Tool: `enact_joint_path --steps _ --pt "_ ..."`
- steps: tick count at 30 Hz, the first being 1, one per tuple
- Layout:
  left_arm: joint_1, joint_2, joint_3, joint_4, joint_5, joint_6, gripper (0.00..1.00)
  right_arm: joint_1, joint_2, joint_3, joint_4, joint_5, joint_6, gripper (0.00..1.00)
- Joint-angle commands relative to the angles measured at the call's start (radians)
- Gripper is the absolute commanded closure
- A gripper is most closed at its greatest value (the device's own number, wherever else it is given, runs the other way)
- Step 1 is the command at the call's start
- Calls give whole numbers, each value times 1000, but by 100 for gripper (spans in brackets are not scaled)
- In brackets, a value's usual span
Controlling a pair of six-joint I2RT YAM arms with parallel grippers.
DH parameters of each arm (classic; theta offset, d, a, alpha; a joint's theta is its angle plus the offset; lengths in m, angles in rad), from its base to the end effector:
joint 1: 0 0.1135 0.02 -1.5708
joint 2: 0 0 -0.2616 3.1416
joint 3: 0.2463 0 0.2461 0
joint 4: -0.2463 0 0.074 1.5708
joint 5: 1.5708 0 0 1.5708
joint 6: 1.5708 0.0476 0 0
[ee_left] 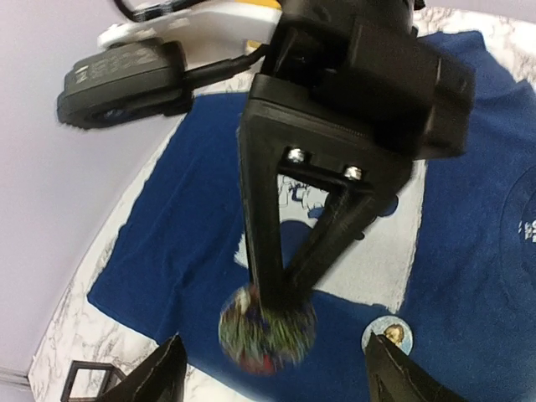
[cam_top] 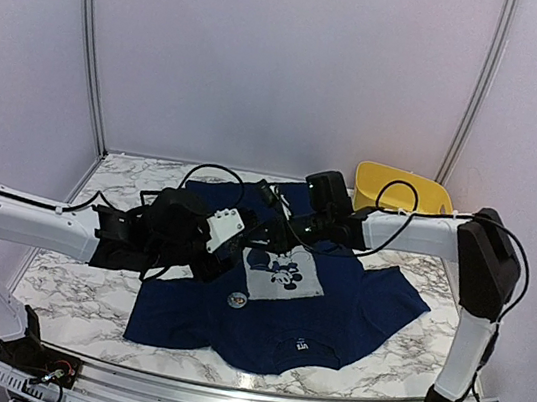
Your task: Pin the brooch onto the clothing
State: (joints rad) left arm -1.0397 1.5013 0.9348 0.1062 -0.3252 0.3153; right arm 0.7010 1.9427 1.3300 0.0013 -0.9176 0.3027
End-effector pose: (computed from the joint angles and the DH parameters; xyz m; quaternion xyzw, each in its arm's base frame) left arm 0.1864 -0.2873 0.2441 0.4592 0.7068 -0.0557 0.5352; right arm 0.3035 0.3057 0.2100 -0.3577 0.7392 0.5435 0.1738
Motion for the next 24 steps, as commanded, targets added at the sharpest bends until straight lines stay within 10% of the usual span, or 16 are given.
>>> enact_joint_path --steps 1,7,18,24 --pt "-2 -117 19 26 69 -89 21 12 -226 -90 -23 441 -558 100" --pt "6 -155 92 -55 151 -234 21 49 -513 -555 722 686 -1217 100" --pt "71 -166 291 -211 223 -524 31 94 -532 -614 1120 677 -2028 100" --pt "132 -171 280 -105 431 -656 13 120 -516 -607 1156 668 -2223 100"
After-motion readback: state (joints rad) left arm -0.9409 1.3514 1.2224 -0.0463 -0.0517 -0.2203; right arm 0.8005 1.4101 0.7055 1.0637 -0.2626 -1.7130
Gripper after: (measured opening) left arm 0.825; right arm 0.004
